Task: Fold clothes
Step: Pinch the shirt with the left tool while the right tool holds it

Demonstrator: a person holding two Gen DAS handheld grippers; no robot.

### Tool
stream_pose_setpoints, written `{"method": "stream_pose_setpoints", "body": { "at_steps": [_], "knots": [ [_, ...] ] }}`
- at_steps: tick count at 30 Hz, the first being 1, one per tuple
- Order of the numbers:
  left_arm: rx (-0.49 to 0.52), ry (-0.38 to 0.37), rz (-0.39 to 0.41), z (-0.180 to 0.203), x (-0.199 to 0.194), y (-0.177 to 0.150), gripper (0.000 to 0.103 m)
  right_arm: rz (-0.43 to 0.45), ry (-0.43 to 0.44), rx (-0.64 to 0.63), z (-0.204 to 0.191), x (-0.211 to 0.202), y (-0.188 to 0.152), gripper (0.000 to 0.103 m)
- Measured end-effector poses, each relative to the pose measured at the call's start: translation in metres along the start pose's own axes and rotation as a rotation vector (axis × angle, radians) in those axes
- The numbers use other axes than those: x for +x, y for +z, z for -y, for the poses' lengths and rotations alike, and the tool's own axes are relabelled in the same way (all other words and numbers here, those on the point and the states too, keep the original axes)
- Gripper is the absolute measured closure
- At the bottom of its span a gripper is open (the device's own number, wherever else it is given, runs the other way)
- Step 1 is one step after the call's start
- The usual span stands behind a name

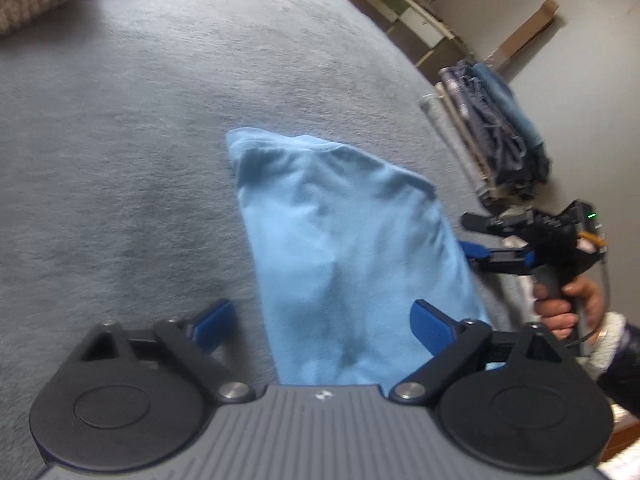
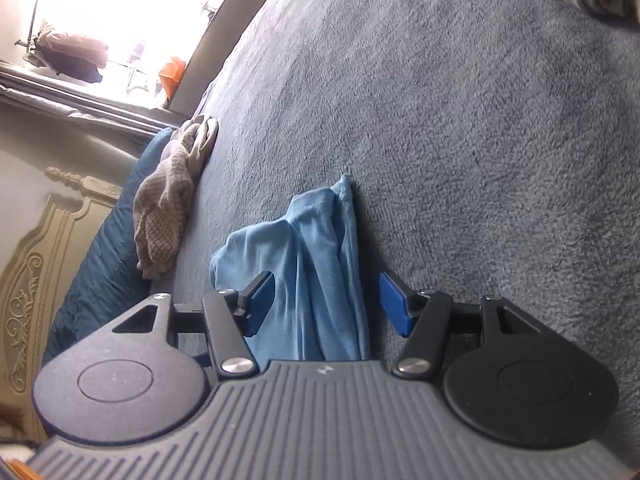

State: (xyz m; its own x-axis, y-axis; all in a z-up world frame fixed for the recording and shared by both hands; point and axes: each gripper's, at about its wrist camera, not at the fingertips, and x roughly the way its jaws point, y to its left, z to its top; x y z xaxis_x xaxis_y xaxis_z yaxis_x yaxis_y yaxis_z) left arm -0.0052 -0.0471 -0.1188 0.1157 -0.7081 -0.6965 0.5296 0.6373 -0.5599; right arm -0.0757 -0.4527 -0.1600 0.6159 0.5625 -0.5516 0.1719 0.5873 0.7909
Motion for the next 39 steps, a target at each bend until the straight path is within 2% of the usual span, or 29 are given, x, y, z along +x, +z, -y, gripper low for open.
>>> {"method": "stream_pose_setpoints", "body": {
  "at_steps": [4,9,17,21,26,36,39],
  "knots": [
    [-0.012,-0.047,-0.006,-0.005,0.008,0.006,0.02,-0.01,0.008,-0.016,-0.001,0.006,0.005,0.046],
    [-0.046,-0.087,0.007,-0.013,0.014,0.012,0.025,-0.013,0.034,-0.02,0.0,0.016,0.014,0.046],
    [-0.107,-0.159,0.044,-0.025,0.031,0.03,0.03,-0.067,0.127,-0.038,-0.003,0.041,0.03,0.046],
    [-0.123,-0.179,0.045,-0.026,0.035,0.035,0.03,-0.104,0.173,-0.033,0.0,0.038,0.024,0.046],
    [-0.075,-0.191,0.022,-0.028,0.031,0.033,0.033,-0.163,0.221,-0.035,0.002,0.032,0.008,0.046],
    [-0.101,-0.22,0.036,-0.033,0.049,0.051,0.041,-0.187,0.227,-0.082,-0.019,0.067,0.021,0.048],
    [-0.109,-0.242,0.037,-0.036,0.05,0.051,0.043,-0.193,0.213,-0.093,-0.02,0.066,0.02,0.055]
  ]
}}
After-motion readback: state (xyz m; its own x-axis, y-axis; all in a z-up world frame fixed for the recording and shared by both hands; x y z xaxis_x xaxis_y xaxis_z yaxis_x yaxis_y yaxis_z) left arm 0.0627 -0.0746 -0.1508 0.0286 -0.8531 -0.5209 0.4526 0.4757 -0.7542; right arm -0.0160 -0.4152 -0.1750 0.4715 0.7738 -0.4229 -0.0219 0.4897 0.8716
